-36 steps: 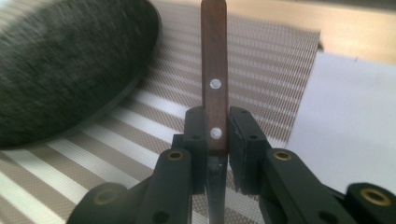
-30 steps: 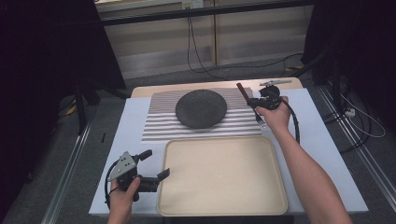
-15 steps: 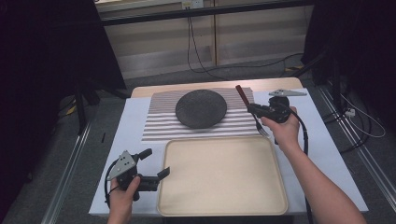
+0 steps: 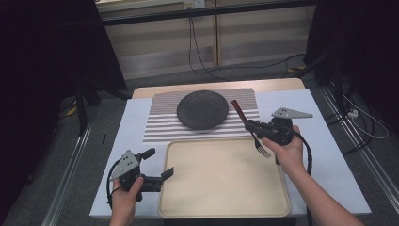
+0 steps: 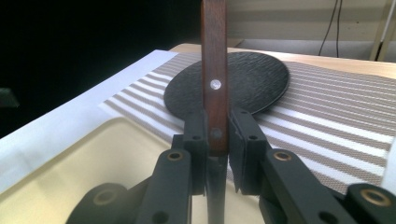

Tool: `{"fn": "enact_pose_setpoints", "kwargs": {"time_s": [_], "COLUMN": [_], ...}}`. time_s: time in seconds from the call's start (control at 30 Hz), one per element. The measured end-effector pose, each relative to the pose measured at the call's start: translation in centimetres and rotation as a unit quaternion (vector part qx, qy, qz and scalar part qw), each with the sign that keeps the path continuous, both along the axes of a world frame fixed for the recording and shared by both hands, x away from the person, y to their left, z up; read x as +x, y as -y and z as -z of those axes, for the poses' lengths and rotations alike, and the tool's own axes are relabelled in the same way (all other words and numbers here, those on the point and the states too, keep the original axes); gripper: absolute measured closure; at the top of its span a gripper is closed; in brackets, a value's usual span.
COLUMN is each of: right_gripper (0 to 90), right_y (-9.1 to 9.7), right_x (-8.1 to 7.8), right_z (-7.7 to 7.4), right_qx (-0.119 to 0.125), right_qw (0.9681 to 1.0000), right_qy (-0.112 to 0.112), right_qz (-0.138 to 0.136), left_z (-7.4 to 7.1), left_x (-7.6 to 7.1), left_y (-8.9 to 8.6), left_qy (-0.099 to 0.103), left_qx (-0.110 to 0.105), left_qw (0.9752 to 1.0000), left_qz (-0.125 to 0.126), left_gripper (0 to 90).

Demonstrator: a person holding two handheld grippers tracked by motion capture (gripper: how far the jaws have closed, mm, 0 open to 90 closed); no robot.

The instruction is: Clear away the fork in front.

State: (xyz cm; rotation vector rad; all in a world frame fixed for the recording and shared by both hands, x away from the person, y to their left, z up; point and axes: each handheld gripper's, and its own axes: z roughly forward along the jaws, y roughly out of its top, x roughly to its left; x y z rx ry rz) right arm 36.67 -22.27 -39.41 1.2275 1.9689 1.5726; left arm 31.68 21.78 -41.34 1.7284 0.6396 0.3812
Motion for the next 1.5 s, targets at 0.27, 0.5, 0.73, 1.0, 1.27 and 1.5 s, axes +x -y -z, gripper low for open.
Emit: {"fn": "enact_pose_setpoints", "kwargs": {"time_s": [0.27,0.5,0.73,1.0,1.27,1.5], "right_gripper": [78.8,78.7,78.7,78.7,78.7,78.7], "right_y": [-0.7,-1.3,-1.6,-2.3,-3.6,-5.0], "right_x": [-1.6,-2.9,-3.4,-4.0,-4.4,-4.7], "right_z": [0.8,1.4,1.5,1.8,2.1,2.5], "right_qx": [0.008,0.014,0.027,0.037,0.03,0.022], "right_qw": [0.9998,0.9994,0.9988,0.9981,0.9978,0.997], "right_qy": [0.003,0.011,0.015,0.019,0.021,0.022], "right_qz": [-0.015,-0.03,-0.039,-0.045,-0.056,-0.071], "left_z": [-0.2,-0.5,-1.0,-1.2,-1.4,-1.4], "left_x": [0.1,0.6,1.2,1.7,2.1,2.0], "left_y": [0.7,1.4,2.5,4.0,5.0,5.6], "left_qy": [-0.003,-0.005,-0.005,-0.007,-0.005,-0.002], "left_qx": [0.002,0.003,-0.004,-0.001,0.001,0.003], "left_qw": [1.0,1.0,1.0,0.9999,0.9999,0.9998], "left_qz": [0.004,0.004,0.005,0.014,0.01,0.019], "left_gripper": [2.1,2.1,2.1,2.1,2.1,2.4]}}
